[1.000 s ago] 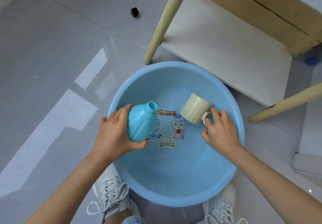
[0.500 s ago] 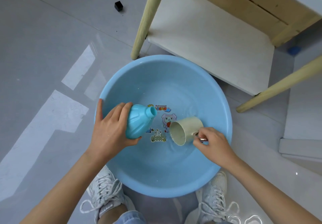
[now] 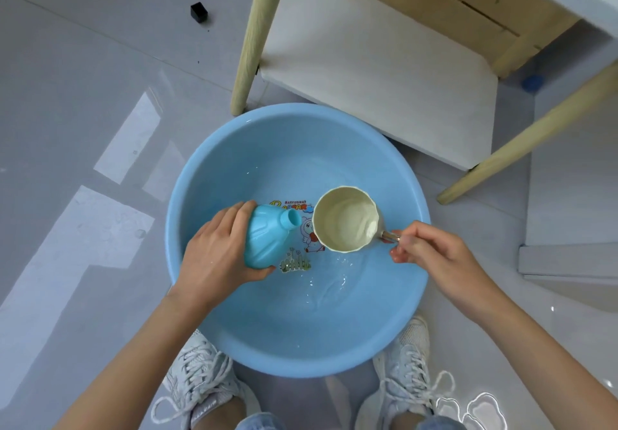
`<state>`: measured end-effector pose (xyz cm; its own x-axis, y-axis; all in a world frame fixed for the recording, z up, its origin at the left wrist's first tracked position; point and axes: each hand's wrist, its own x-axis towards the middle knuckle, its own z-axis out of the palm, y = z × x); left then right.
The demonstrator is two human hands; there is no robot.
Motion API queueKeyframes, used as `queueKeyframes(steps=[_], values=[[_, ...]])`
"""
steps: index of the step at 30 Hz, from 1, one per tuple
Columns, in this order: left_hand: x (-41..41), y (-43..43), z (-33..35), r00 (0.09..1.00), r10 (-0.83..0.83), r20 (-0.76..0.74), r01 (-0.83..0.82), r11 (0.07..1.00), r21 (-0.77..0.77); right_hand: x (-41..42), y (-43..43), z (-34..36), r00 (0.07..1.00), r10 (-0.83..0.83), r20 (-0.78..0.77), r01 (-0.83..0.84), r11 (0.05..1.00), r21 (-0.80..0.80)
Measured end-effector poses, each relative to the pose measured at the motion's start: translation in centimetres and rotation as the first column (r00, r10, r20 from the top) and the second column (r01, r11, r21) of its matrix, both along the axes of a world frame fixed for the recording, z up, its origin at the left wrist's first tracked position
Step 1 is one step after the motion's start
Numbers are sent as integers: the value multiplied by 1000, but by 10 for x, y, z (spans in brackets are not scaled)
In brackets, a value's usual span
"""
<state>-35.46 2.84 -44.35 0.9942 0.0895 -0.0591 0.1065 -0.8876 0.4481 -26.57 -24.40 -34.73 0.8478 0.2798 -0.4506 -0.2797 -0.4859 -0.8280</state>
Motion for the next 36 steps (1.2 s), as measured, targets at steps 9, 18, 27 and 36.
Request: queueKeyframes(steps=[9,18,27,36], values=[[-1,1,6,993,117,-10,-118,984,-132,1,28,9,998,-67,-3,66,989,130],[-3,4,9,994,106,-5,-105,979,-174,11,54,15,969,97,226,-105,994,24],[-4,5,7,983,185,-21,-184,949,-255,16,61,24,910,200,363,-195,979,-51],[-4,5,8,982,187,-11,-183,945,-269,14,63,31,858,267,439,-219,963,-158]])
